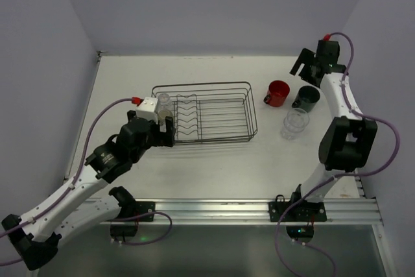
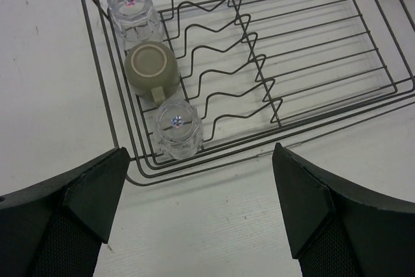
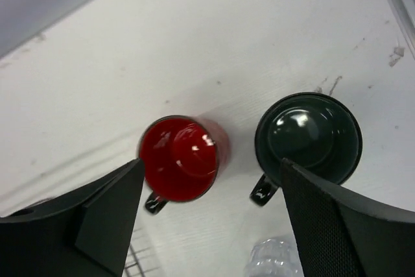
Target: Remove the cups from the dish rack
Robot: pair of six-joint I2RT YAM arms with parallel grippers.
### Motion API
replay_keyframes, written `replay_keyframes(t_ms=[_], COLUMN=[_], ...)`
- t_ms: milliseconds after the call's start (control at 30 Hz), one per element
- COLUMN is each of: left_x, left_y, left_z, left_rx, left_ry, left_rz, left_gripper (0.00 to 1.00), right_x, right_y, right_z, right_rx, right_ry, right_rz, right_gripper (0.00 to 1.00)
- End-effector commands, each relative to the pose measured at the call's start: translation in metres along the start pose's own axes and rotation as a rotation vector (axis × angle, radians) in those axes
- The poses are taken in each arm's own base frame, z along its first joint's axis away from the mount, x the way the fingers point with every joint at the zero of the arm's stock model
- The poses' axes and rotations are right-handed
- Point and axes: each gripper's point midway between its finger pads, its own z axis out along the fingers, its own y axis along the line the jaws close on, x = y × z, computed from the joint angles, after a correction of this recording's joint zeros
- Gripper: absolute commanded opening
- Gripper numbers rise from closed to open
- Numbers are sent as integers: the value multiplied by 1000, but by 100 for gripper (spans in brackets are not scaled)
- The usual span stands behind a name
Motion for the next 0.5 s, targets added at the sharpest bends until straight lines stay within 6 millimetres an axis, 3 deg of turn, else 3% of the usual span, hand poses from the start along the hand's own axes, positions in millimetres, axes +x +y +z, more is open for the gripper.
replay_keyframes(t_ms=[0, 67, 100, 167, 200, 233, 267, 300, 333, 367, 400, 433, 467], left_x=[-12, 0, 4, 15, 15, 18, 16, 14, 10, 8, 7, 11, 12], left_y=[-2, -5, -7, -10, -10, -7, -6, -3, 1, 2, 4, 7, 11], left_z=[9, 23, 27, 39, 42, 47, 49, 50, 53, 55, 56, 60, 61], left_rx=[-41, -62, -64, -77, -86, -113, -129, -146, -174, -185, -197, -224, -252], left_ry=[2, 60, 77, 122, 126, 136, 129, 119, 99, 89, 84, 100, 103], left_rz=[-44, -38, -39, -32, -32, -26, -29, -30, -27, -20, -17, -3, 9], left_gripper=[100, 95, 93, 86, 81, 75, 73, 72, 70, 70, 70, 70, 70], right_x=[-44, -47, -39, -36, -13, -11, -5, 20, 27, 35, 61, 71, 81], right_y=[40, 53, 53, 66, 62, 65, 75, 74, 77, 86, 91, 95, 102], right_z=[-84, -108, -128, -151, -147, -172, -185, -179, -199, -210, -206, -212, -227], right_rx=[-214, -300, -330, -425, -434, -478, -548, -566, -617, -675, -702, -727, -779], right_ry=[-207, -264, -292, -353, -324, -371, -394, -349, -382, -397, -350, -345, -348], right_rz=[52, 58, 73, 80, 87, 90, 76, 93, 92, 77, 64, 53, 24], right_gripper=[88, 88, 87, 81, 78, 67, 62, 58, 46, 43, 41, 37, 35])
